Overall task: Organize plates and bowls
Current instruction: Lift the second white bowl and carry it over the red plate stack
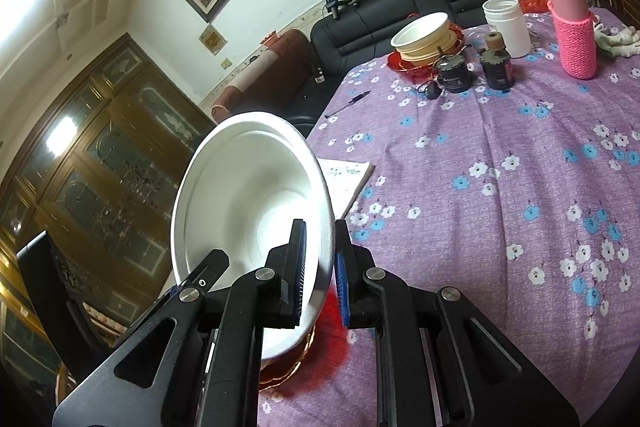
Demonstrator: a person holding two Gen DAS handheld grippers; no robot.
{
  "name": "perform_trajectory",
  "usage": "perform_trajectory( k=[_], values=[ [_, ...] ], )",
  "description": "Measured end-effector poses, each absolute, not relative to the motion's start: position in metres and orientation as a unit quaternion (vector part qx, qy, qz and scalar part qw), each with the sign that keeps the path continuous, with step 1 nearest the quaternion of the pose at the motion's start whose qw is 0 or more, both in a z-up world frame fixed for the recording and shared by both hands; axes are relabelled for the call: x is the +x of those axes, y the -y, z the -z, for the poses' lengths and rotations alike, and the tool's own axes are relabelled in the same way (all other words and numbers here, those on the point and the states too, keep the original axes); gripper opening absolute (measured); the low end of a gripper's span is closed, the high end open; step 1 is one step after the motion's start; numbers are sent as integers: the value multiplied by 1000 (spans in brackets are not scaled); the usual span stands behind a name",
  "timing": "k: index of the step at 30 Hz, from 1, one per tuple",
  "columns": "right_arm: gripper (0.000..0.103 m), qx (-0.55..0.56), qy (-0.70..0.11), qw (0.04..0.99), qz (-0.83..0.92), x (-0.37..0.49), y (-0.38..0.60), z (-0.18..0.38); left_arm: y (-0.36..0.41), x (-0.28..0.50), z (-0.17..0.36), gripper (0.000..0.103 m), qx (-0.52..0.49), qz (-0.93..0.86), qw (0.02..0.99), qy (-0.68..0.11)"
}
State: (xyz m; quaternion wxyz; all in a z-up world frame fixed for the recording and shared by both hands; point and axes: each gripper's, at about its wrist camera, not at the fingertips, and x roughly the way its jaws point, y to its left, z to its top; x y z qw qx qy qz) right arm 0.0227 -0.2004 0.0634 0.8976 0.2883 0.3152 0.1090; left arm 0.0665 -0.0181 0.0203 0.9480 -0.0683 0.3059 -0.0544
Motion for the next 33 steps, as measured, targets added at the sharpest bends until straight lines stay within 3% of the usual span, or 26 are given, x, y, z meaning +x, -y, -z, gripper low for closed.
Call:
perform_trajectory(
  k=[33],
  values=[
    [13,254,-327,898,-146,31,143,-67,-24,50,-20,13,-94,26,952,-291]
  ],
)
